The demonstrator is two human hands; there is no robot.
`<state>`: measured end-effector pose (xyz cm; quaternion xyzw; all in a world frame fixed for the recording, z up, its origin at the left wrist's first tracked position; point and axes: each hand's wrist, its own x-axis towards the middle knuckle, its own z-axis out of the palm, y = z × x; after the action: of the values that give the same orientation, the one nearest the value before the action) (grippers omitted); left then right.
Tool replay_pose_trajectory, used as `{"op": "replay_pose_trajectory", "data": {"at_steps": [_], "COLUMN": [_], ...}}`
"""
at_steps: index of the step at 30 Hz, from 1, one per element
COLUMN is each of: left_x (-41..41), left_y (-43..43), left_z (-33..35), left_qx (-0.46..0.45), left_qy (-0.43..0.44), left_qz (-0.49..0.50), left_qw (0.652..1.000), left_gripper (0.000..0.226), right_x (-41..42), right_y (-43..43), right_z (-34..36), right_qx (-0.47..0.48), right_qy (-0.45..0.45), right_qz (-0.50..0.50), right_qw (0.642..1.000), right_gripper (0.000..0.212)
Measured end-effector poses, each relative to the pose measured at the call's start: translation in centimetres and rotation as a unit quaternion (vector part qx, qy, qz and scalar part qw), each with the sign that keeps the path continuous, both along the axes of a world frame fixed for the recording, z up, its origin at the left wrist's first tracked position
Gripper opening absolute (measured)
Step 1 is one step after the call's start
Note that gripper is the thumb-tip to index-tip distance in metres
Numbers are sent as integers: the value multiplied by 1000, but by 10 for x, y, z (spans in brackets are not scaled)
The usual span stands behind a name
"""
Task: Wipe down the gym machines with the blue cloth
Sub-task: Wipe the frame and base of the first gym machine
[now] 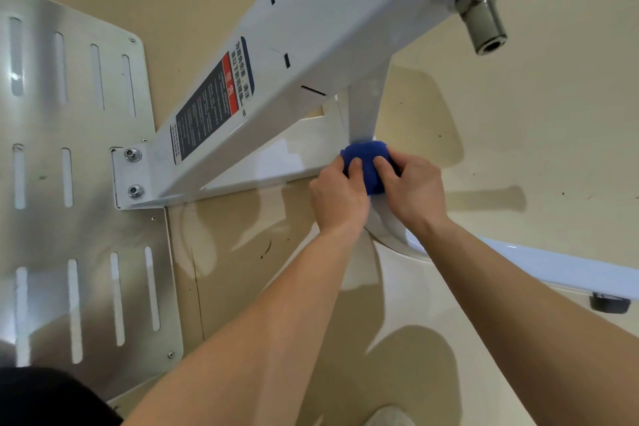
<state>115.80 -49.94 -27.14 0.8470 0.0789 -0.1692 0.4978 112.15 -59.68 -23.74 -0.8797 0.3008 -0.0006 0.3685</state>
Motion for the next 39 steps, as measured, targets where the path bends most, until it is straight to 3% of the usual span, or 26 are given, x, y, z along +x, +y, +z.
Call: {"op": "replay_pose_trajectory", "data": {"at_steps": [6,8,10,12,13,16,19,21,23,26,28,32,36,39], "left_x": [14,5,4,9,12,20,19,15,11,16,23,22,6,-4], "left_y": [-5,-4,-3,-3,-3,2,7,5,2,3,8,17,14,2], "left_z": [2,5,9,10,9,3,0,1,3,2,2,19,56,80], "left_qx": [4,24,48,49,38,-4,-48,-23,33,58,40,14,-127,-186], "left_qy": [6,-13,-26,-7,11,56,79,40,-21,-48,-13,9,23,8], "left_qz": [0,-4,-17,-21,-18,2,16,-5,-35,-60,-68,-53,86,155], "left_qw": [1000,1000,998,999,999,998,996,999,999,995,997,998,988,970], "left_gripper": [28,28,27,27,27,27,29,29,27,26,25,14,8,9], "right_x": [33,35,35,38,39,33,19,20,26,33,33,22,17,24], "right_y": [-7,-16,-22,-22,-19,3,21,14,-6,-28,-27,-9,8,18], "right_z": [-2,-3,0,1,1,0,-8,-7,-3,-2,-5,12,45,70], "right_qx": [24,93,219,281,254,48,-88,-75,48,248,233,36,96,69], "right_qy": [41,57,62,54,52,28,4,6,10,43,55,20,-107,-200], "right_qz": [-46,-75,-145,-194,-194,-132,-51,-41,-76,-125,-128,-91,-130,-117], "right_qw": [998,991,963,938,946,990,995,996,996,960,962,995,981,970], "right_gripper": [22,17,13,14,13,16,21,21,17,9,7,19,13,13]}}
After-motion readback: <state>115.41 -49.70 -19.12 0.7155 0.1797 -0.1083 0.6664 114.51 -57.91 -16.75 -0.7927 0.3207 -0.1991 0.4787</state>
